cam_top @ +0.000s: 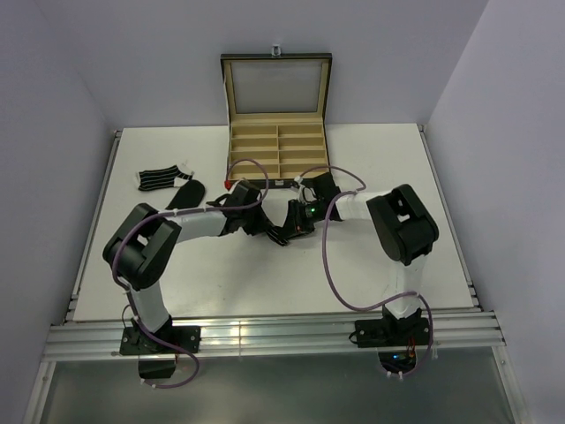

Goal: Roll the socks
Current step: Roll the sock at the center of the board.

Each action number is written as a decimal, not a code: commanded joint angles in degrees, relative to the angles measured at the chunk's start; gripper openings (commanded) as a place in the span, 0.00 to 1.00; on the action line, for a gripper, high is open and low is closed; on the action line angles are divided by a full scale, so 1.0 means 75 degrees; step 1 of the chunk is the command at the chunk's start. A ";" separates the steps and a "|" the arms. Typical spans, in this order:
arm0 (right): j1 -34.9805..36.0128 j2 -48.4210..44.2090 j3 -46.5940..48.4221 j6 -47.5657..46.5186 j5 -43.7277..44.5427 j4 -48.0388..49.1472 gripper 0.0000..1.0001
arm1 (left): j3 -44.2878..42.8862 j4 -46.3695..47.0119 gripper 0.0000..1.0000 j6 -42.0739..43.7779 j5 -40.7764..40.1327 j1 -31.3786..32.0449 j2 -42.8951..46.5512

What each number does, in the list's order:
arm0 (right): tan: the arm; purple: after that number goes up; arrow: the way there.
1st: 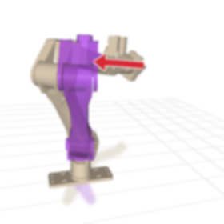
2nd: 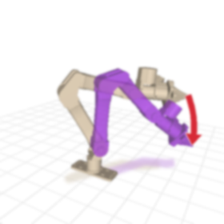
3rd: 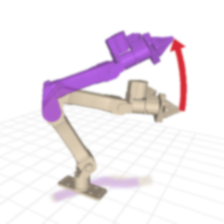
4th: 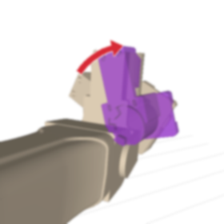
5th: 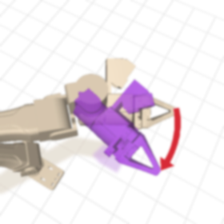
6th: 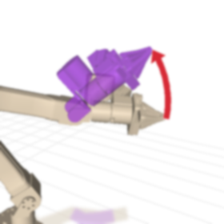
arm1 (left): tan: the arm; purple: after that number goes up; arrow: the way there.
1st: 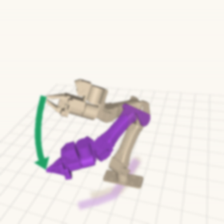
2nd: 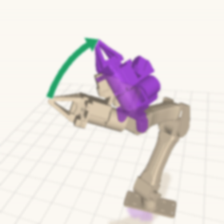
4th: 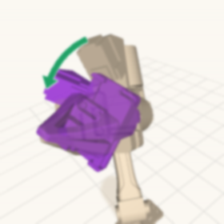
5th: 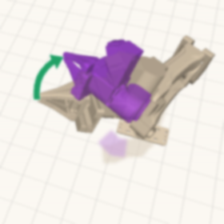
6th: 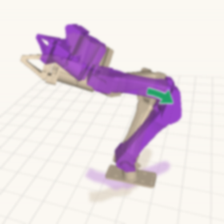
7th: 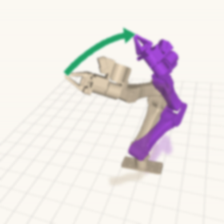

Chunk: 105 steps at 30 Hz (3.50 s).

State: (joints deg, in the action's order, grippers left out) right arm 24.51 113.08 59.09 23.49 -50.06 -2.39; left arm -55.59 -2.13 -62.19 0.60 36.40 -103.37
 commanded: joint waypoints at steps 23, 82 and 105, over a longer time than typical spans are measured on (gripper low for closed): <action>0.3562 -0.2857 -0.1458 -0.2686 0.8361 0.1362 0.54 | -0.1330 -0.2669 0.00 0.1097 -0.0162 0.0103 -0.0795; 0.1021 -0.1225 -0.0660 -0.1397 0.2690 0.0143 0.00 | 0.0792 0.0532 0.71 -0.0742 -0.0256 -0.0084 0.0799; 0.1044 -0.1588 -0.0742 -0.1350 0.3206 0.0179 0.10 | -0.0028 -0.0980 0.01 -0.0766 -0.0432 0.0115 -0.0209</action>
State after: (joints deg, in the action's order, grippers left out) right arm 32.32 102.96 53.04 13.82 -30.33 0.36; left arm -54.94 -2.74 -69.65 -1.39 36.29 -102.76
